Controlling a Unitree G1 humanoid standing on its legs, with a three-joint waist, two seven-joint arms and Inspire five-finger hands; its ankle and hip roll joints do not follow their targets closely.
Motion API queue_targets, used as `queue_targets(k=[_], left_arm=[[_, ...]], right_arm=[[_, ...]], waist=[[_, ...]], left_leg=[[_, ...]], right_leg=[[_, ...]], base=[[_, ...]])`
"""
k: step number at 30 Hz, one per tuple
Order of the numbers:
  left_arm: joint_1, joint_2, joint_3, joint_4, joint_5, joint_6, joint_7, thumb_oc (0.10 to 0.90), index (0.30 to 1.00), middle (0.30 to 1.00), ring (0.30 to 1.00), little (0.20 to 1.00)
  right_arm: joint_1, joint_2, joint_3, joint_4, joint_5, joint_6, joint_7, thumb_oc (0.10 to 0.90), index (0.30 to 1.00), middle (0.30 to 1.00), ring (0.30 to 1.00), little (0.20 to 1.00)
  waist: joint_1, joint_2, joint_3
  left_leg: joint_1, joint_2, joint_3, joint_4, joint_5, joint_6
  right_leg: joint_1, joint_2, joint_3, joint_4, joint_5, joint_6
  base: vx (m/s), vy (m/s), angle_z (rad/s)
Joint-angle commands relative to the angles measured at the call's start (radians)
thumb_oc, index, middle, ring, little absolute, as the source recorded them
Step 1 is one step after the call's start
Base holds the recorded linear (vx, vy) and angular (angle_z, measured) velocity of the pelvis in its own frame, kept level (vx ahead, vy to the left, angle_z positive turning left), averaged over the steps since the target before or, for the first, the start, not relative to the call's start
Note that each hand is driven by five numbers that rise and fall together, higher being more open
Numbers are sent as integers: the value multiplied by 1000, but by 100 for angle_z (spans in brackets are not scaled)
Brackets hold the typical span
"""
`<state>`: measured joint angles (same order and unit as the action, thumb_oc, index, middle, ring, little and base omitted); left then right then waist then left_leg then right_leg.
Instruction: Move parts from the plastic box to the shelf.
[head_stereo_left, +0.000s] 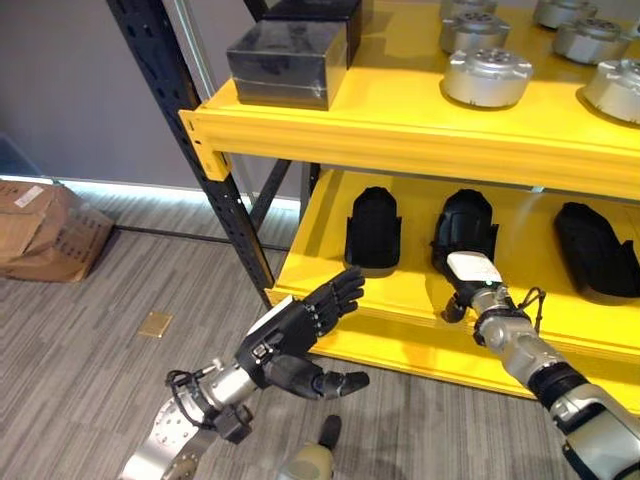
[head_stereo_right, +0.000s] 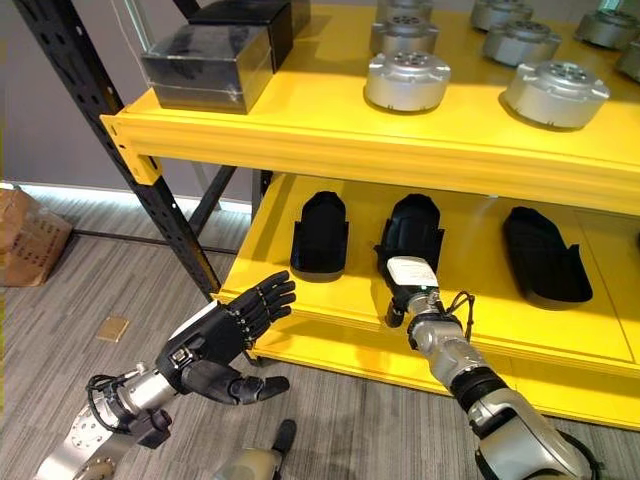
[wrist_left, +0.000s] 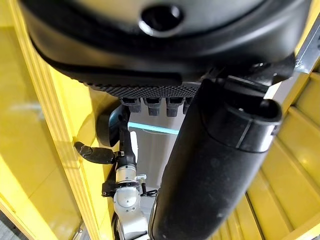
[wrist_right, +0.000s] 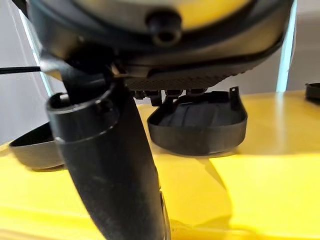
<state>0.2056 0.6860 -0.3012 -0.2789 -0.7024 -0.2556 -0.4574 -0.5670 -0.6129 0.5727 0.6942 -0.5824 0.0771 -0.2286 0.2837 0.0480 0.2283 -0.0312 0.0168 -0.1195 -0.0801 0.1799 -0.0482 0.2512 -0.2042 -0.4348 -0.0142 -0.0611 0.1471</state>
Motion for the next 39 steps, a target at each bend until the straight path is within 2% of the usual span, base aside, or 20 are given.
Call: queue_targets(k=[1, 11, 18, 29, 33, 39], left_arm=[[-73, -34, -14, -73, -53, -61, -48, 900, 1000, 1000, 1000, 1000], [-85, -24, -41, -72, -48, -47, -50, 900, 1000, 1000, 1000, 1000], [-107, -23, -52, -71, -44, -54, -42, 900, 1000, 1000, 1000, 1000], [-138, -23, -59, -71, -33, -59, -43, 900, 1000, 1000, 1000, 1000], [-151, -26, -53, -76, -30, -44, -46, 900, 1000, 1000, 1000, 1000], [-178, -28, -61, -72, -28, -43, -40, 900, 1000, 1000, 1000, 1000]], right_arm=[[-201, -65, -4, 47, -38, 22, -98, 900, 1000, 1000, 1000, 1000], [-241, -61, -7, 165, -8, 60, -62, 900, 1000, 1000, 1000, 1000], [-281, -57, -3, 253, 12, 70, 20, 900, 1000, 1000, 1000, 1000], [-349, -50, 6, 378, 55, 94, 134, 900, 1000, 1000, 1000, 1000], [-362, -45, 0, 426, 63, 123, 212, 900, 1000, 1000, 1000, 1000], [-397, -36, -8, 465, 110, 155, 262, 900, 1000, 1000, 1000, 1000]], waist=[[27, 9, -38], [41, 26, -10], [47, 41, 22], [61, 47, 54], [66, 45, 64], [65, 42, 79]], left_leg=[[0, 36, -68, 69, -74, 0], [-6, 29, -72, 86, -76, 2], [-21, 20, -73, 82, -66, 4], [-39, 15, -74, 81, -52, 7], [-47, 15, -72, 84, -49, 7], [-57, 17, -63, 87, -45, 8]], right_leg=[[-114, -13, 18, 196, -26, -84], [-121, -22, 11, 237, -44, -87], [-134, -27, 6, 252, -46, -86], [-150, -30, 2, 274, -47, -85], [-155, -27, 5, 275, -45, -84], [-165, -24, 15, 274, -38, -82]], base=[[36, -11, 4], [35, -16, 5], [-37, -3, -2], [-21, -12, 0], [-15, -23, 0], [-18, -7, 1]])
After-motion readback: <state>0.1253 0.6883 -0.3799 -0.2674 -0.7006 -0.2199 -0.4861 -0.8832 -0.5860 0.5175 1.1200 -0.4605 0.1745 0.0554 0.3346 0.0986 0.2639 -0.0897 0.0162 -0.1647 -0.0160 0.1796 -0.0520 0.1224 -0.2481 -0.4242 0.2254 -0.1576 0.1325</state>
